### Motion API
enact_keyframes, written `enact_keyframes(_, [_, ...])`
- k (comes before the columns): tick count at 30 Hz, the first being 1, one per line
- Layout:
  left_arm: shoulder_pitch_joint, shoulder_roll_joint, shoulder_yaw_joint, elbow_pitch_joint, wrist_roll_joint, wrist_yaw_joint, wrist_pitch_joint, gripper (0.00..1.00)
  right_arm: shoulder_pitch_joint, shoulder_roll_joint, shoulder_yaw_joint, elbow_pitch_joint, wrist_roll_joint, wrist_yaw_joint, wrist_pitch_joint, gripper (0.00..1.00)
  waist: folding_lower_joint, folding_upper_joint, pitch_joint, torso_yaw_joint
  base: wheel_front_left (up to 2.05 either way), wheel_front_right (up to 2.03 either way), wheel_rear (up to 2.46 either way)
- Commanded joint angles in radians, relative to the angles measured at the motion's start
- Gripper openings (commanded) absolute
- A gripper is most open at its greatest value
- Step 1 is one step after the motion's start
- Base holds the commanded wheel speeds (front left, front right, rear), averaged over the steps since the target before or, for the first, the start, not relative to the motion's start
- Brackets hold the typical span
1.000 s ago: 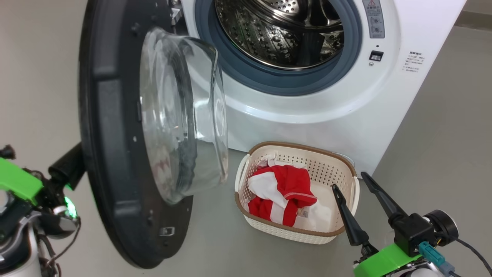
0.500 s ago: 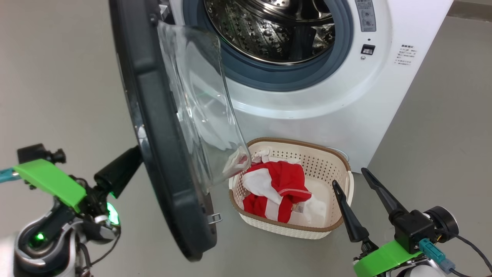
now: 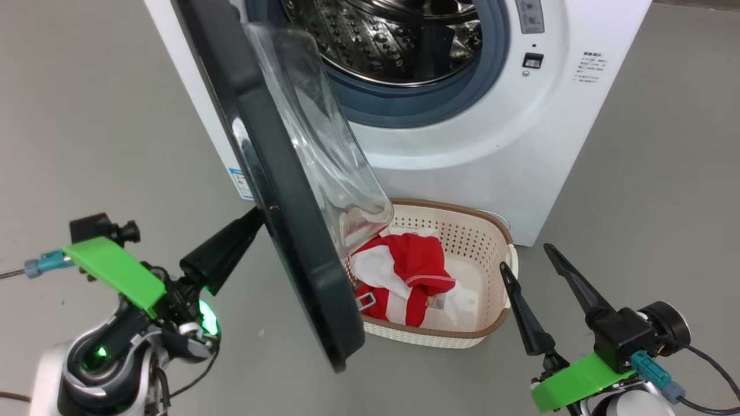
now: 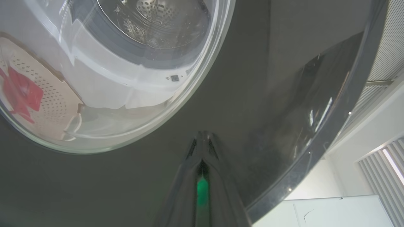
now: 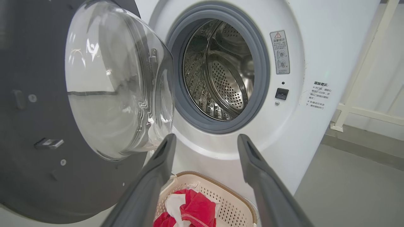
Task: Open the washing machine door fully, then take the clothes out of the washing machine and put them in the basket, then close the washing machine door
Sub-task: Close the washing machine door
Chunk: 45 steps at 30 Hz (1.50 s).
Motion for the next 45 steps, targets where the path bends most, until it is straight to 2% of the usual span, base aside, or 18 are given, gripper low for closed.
enact_keyframes(1, [0.000,0.015,0.018,-0.037,-0.016,-0.015,-0.006,0.00,-0.041,0.002,0.022,-0.022,0.017,0.003,-0.013,1.00,0.0000,0.0000,0.004,-0.007,0.00,0.00,0.00])
enact_keyframes(16, [0.030,0.015,0.003,-0.048,-0.065,-0.034,-0.062,0.00,-0.040,0.002,0.020,-0.022,0.022,0.003,-0.014,1.00,0.0000,0.0000,0.002,-0.027,0.00,0.00,0.00])
enact_keyframes(20, [0.031,0.015,0.018,-0.044,-0.089,-0.033,-0.129,0.00,-0.037,0.002,0.019,-0.023,0.022,0.003,-0.014,1.00,0.0000,0.0000,0.002,-0.029,0.00,0.00,0.00])
enact_keyframes(21, [0.030,0.015,0.023,-0.042,-0.095,-0.033,-0.149,0.28,-0.037,0.002,0.020,-0.023,0.022,0.003,-0.014,1.00,0.0000,0.0000,0.002,-0.030,0.00,0.00,0.00])
enact_keyframes(22, [0.028,0.015,0.029,-0.040,-0.103,-0.032,-0.169,1.00,-0.038,0.002,0.021,-0.022,0.022,0.003,-0.014,1.00,0.0000,0.0000,0.001,-0.031,0.00,0.00,0.00])
enact_keyframes(28, [0.032,0.024,0.052,-0.041,-0.034,-0.068,-0.265,1.00,-0.035,0.002,0.020,-0.020,0.023,0.003,-0.014,1.00,0.0000,0.0000,-0.004,-0.038,0.00,0.00,0.00])
enact_keyframes(33, [0.056,0.047,0.057,-0.056,0.091,-0.139,-0.370,1.00,-0.027,0.002,0.020,-0.018,0.025,0.003,-0.014,1.00,0.0000,0.0000,-0.014,-0.041,0.00,0.00,0.00])
enact_keyframes(39, [0.119,0.106,0.004,-0.088,0.346,-0.206,-0.512,1.00,-0.019,0.002,0.019,-0.020,0.024,0.003,-0.014,1.00,0.0000,0.0000,-0.022,-0.037,0.00,0.00,0.00])
enact_keyframes(45, [0.173,0.144,-0.051,-0.120,0.592,-0.236,-0.664,1.00,-0.015,0.002,0.020,-0.022,0.025,0.003,-0.014,1.00,0.0000,0.0000,-0.025,-0.031,0.00,0.00,0.00])
